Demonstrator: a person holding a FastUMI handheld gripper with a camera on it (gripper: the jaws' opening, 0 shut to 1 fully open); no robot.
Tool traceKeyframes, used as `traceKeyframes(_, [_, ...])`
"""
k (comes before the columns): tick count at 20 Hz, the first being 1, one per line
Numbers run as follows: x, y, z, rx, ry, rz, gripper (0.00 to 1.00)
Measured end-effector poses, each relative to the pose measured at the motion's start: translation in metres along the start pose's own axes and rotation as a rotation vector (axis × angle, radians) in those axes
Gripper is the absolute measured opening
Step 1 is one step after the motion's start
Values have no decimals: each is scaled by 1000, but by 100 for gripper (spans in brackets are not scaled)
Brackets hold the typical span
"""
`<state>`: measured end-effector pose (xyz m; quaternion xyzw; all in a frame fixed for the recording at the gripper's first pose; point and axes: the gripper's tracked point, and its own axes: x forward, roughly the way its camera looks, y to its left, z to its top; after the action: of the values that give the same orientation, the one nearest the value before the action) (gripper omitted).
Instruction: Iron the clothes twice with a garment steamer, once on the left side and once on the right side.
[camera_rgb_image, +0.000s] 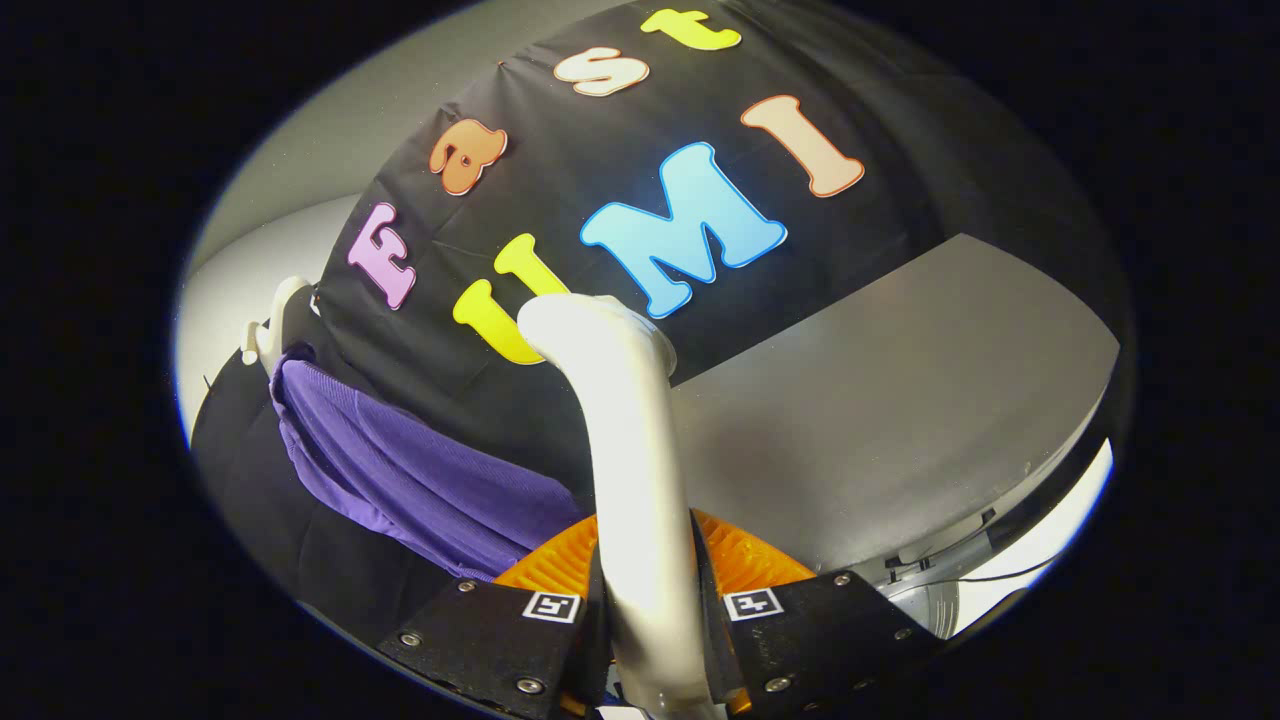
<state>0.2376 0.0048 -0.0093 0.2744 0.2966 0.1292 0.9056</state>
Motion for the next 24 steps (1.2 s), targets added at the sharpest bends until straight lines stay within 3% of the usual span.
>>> traceKeyframes(11, [-65, 107, -37, -118, -208, 35, 38])
traceKeyframes(15, [-60, 145, -52, -195, -249, 42, 38])
traceKeyframes(24, [-44, 205, -56, -393, -466, -47, 39])
